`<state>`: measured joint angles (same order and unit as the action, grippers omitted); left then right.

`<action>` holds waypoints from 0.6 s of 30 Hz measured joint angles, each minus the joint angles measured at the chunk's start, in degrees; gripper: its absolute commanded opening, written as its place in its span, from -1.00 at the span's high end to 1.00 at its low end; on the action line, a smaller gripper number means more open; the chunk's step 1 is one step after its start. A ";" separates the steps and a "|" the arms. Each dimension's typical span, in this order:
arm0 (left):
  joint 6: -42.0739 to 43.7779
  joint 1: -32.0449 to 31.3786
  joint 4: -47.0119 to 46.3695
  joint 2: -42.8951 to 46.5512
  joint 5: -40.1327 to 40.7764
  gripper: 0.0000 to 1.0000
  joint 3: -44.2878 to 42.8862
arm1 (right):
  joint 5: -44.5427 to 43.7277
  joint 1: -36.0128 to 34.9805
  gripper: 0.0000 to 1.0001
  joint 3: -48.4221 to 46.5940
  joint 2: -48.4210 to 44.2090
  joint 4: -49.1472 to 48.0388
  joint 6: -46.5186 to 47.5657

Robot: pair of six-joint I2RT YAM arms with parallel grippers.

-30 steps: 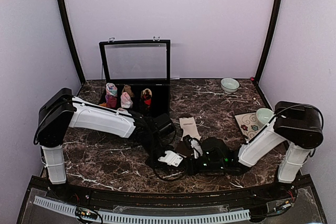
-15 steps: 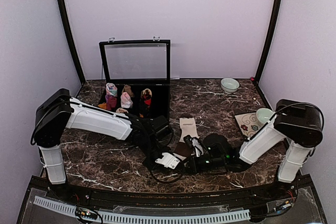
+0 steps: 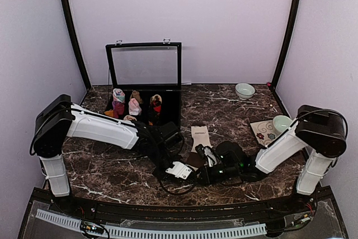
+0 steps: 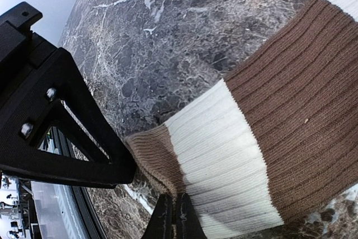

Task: Roll the socks
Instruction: Roll the sock at the center of the board.

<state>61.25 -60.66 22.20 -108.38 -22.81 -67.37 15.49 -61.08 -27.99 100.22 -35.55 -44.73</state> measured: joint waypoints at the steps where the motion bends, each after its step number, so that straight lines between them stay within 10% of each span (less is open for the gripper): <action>1: -0.02 0.00 -0.17 0.00 0.00 0.49 0.00 | 0.13 0.02 1.00 -0.35 -0.02 0.70 0.00; 18: -0.39 -0.37 -0.46 0.00 -0.50 0.49 -0.87 | 0.46 0.17 1.00 -3.21 -0.72 7.65 -2.80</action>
<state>60.86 -61.04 21.74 -108.38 -23.31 -68.25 15.94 -60.90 -31.20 99.50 -27.90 -47.53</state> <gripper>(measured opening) 0.256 0.006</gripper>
